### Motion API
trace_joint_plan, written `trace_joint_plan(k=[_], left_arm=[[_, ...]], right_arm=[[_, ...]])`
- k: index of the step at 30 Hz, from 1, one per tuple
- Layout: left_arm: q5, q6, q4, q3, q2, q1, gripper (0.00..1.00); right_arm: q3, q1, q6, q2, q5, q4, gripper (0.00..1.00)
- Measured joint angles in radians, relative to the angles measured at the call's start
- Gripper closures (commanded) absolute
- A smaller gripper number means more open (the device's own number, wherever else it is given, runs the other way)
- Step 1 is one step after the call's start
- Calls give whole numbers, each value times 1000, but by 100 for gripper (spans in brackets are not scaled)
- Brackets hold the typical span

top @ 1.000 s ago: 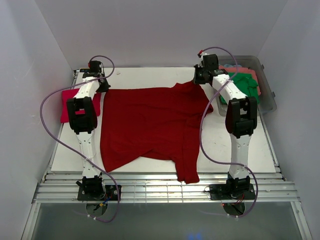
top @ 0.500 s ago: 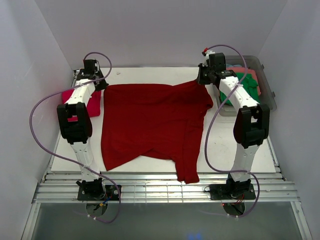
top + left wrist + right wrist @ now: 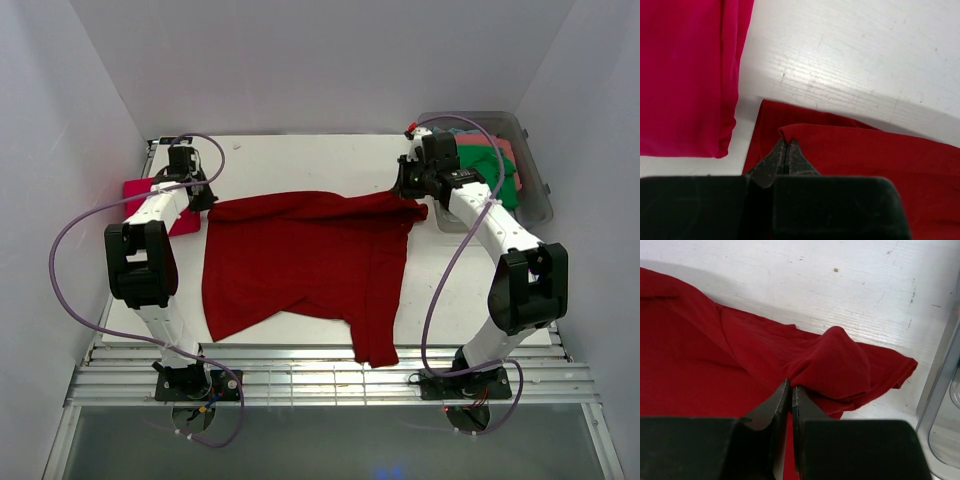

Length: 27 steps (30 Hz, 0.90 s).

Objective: Fold and stack the t-shirts
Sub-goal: Flatten the tshirt out

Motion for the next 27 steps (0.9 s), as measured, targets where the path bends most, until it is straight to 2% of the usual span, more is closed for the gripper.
trace_joint_plan(k=[9, 12, 16, 23, 26, 27], left_arm=[[-1, 2, -11, -11, -2, 0, 100], [-3, -8, -53, 48, 15, 0, 100], [-1, -33, -91, 219, 97, 0, 100], [-9, -56, -193, 624, 359, 0, 100], [-15, -56, -217, 744, 457, 0, 100], [-19, -56, -219, 759, 481, 0, 96]], right_arm=[[-7, 16, 4, -14, 15, -6, 92], [60, 16, 16, 38, 27, -28, 92], [251, 16, 40, 177, 57, -53, 92], [766, 14, 72, 491, 130, -111, 92], [858, 10, 75, 563, 151, -93, 92], [852, 6, 76, 571, 156, -88, 79]])
